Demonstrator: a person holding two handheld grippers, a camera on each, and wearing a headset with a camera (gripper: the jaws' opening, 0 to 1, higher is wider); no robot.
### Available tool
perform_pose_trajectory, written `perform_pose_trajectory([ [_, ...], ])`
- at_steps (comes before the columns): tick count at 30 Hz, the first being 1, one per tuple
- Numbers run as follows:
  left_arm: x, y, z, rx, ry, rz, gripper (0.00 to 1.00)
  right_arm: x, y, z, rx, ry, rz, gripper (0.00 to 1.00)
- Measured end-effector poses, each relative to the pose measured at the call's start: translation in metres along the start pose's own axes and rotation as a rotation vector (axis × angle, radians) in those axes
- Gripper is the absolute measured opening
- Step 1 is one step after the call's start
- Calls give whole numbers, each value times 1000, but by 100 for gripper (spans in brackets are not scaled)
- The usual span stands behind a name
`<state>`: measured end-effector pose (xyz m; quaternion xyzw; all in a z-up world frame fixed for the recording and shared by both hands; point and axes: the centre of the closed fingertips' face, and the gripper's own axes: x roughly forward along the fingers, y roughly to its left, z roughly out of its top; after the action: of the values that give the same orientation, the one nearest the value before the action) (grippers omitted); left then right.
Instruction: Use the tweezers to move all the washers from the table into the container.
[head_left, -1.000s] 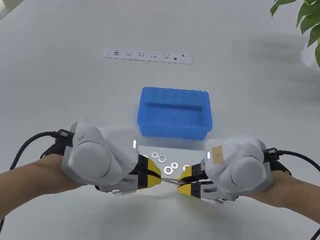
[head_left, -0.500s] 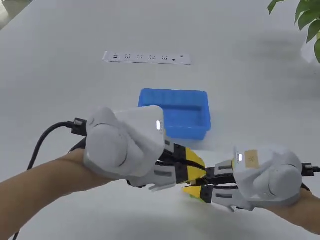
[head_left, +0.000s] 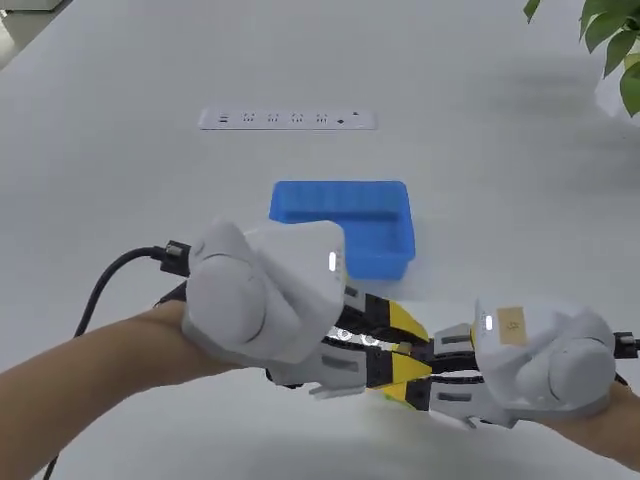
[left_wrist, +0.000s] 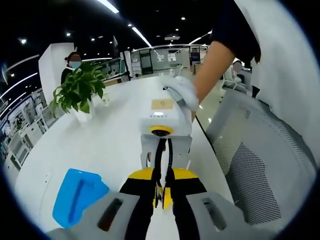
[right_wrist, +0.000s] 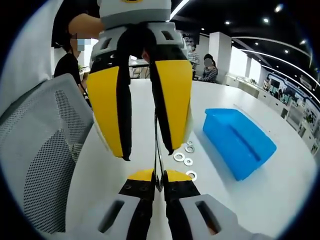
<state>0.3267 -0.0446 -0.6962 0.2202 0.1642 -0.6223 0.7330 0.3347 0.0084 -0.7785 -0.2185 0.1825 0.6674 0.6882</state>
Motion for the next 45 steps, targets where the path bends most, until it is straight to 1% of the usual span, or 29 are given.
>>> perform_pose_trajectory([
  [3,-2,3,-6,15,23,16,15,1,1,0,-17,5,8,7],
  [6,-4,7,-10,8,26,22,15,1,1,0,-24,5,12,7],
  [8,-6,7,-11,-6,29,16,14,1,2,0,-28,5,15,7],
  [10,-7,6,-12,6,32,11,13,1,2,0,-30,5,17,7],
  [12,-8,6,-14,4,36,6,12,1,2,0,-32,6,21,7],
  [15,-8,5,-14,26,32,-7,8,1,1,0,-31,8,26,7],
  [16,-7,5,-13,49,32,-7,6,1,1,0,-31,9,27,7],
  [20,-6,3,-12,62,29,-13,6,1,2,0,-35,14,34,8],
  [23,-7,2,-13,96,35,-17,5,1,2,0,-51,22,36,8],
  [26,-8,0,-14,109,32,-15,5,1,3,0,-58,28,33,8],
  [28,-9,-1,-14,105,28,-14,5,2,4,1,-63,29,33,8],
  [32,-15,-3,-17,92,18,-2,5,6,6,4,-87,33,11,9],
  [35,-21,-6,-20,58,8,6,5,9,11,6,-90,36,16,10],
  [39,-28,-10,-22,46,14,11,5,13,14,9,-99,35,11,12],
  [41,-31,-9,-23,54,19,13,5,14,14,11,-113,40,1,12],
  [44,-37,-5,-24,30,10,25,5,15,11,14,-103,34,-7,14],
  [45,-39,-5,-25,30,12,30,5,15,10,15,-97,34,-13,16],
])
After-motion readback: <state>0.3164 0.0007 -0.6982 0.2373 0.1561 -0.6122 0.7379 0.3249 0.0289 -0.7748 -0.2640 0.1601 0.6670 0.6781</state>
